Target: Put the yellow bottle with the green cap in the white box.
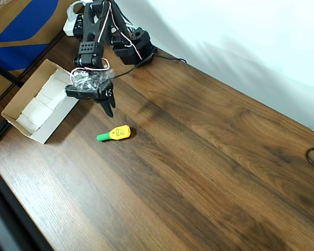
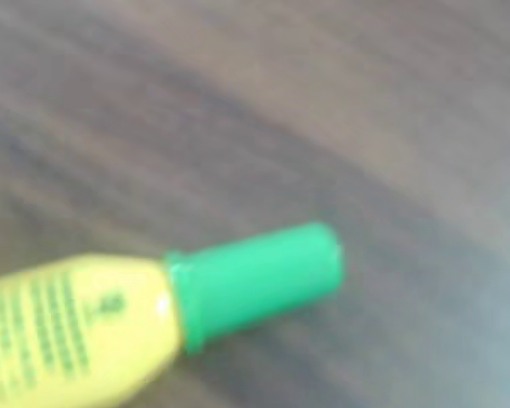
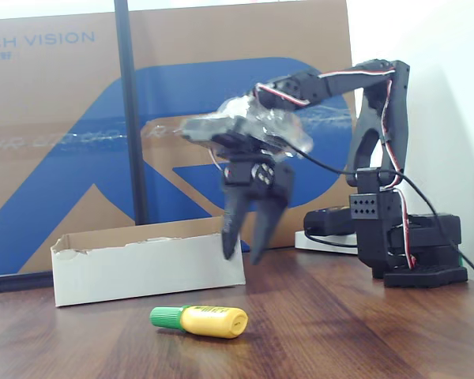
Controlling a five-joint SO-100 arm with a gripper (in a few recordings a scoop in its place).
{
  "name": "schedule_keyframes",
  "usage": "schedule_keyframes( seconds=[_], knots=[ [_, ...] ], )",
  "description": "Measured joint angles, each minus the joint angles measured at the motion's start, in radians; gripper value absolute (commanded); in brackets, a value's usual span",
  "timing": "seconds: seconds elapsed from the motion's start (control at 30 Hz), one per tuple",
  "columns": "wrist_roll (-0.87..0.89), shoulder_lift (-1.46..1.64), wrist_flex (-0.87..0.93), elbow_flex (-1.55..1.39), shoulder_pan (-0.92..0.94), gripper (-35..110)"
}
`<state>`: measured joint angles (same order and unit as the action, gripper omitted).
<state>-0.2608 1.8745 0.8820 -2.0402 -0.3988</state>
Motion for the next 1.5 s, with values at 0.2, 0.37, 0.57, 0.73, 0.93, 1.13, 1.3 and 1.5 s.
schedule_keyframes(
  seconds=[0.2,0.37,0.57,0.73,0.93,1.13,1.3,1.5],
  knots=[
    [0.012,-0.094,0.032,0.137,0.035,18],
    [0.034,-0.247,0.029,0.224,0.048,18],
    [0.064,-0.359,0.020,0.318,0.060,19],
    [0.061,-0.388,0.006,0.321,0.049,19],
    [0.083,-0.397,-0.005,0.322,0.002,21],
    [0.114,-0.399,-0.097,0.322,-0.002,23],
    [0.198,-0.423,-0.114,0.327,0.009,23],
    [0.215,-0.448,-0.048,0.341,-0.021,23]
  ],
)
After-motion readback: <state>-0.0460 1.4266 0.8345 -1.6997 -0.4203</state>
